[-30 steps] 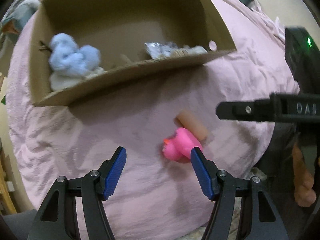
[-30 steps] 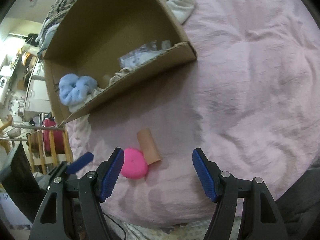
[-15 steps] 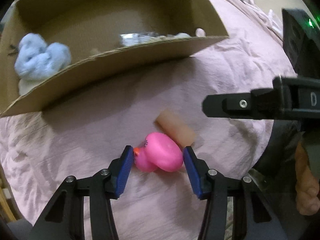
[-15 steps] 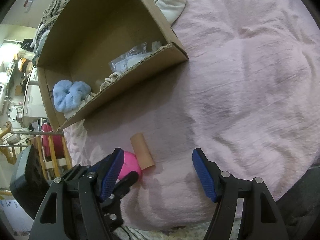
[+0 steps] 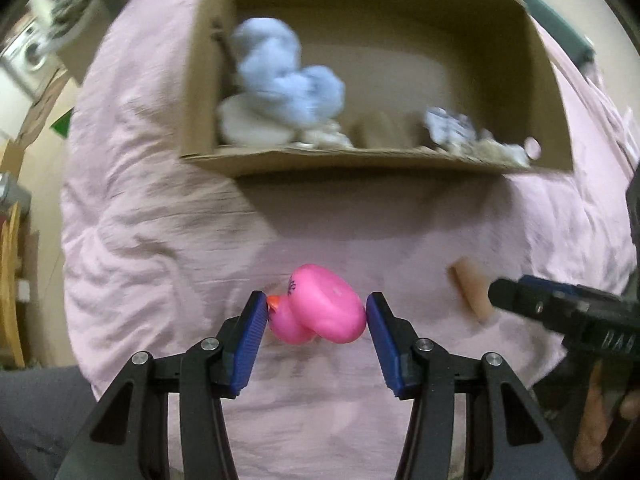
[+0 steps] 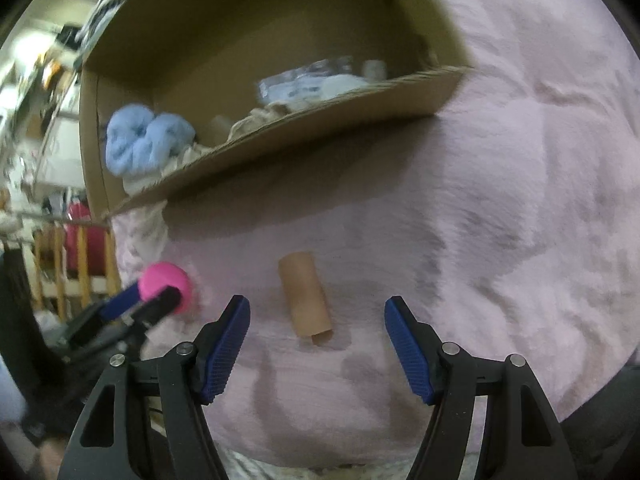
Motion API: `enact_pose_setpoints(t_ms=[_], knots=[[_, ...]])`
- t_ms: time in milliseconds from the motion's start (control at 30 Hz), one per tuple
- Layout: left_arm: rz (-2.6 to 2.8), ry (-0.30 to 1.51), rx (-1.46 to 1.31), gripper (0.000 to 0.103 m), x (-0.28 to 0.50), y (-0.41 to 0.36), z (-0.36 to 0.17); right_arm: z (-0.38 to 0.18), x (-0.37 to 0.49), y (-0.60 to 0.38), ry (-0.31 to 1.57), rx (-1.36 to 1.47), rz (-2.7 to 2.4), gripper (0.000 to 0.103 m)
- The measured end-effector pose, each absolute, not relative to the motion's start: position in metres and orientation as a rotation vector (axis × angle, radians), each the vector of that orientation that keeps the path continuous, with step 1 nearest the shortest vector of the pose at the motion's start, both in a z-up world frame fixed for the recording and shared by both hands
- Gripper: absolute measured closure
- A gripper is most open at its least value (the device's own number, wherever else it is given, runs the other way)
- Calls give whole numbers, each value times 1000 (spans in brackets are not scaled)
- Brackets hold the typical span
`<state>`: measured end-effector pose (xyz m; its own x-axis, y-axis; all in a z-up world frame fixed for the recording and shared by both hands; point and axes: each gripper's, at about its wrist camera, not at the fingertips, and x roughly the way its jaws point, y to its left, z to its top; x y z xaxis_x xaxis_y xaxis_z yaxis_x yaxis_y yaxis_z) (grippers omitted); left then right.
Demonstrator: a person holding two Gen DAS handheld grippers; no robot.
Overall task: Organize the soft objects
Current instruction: 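Grasp the tan foam cylinder with the right tool while the left tool holds the duck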
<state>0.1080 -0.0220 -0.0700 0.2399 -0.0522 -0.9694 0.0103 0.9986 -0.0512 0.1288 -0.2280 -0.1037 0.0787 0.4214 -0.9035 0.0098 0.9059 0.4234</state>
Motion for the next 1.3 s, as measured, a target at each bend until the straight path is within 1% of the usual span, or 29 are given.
enact_pose_setpoints(t_ms=[200,333,400,467,500,567,633,667,733,767,833,1133,1300], knots=[[-3,1306,-34,56,108,-16,-66,-102,127,-193,1428,90,303,28],[4,1301,-38,56,103,-7,-60,-109,127,-180,1435,13,316,28],[8,1306,-41,56,108,-8,-62,-110,125,-176,1434,-15,322,30],[10,1307,-37,55,110,-12,-67,-111,124,-174,1432,-41,323,44],[9,1305,-33,55,111,-13,-67,-112,123,-172,1431,-60,321,47],[9,1302,-28,55,112,-15,-67,-114,122,-169,1425,-101,311,63],[9,1300,-23,55,113,-18,-68,-114,121,-168,1419,-119,312,68],[10,1298,-19,55,112,-19,-68,-113,120,-168,1416,-122,317,75],[12,1295,-12,55,110,-22,-67,-113,119,-165,1411,-123,332,86],[15,1293,-7,55,110,-22,-67,-110,117,-166,1410,-116,339,88],[23,1288,0,56,109,-23,-66,-107,116,-169,1410,-92,347,95],[66,1263,-19,56,104,-9,-59,-90,108,-188,1396,34,394,96],[81,1234,-33,56,100,-6,-50,-70,103,-212,1343,85,406,96]])
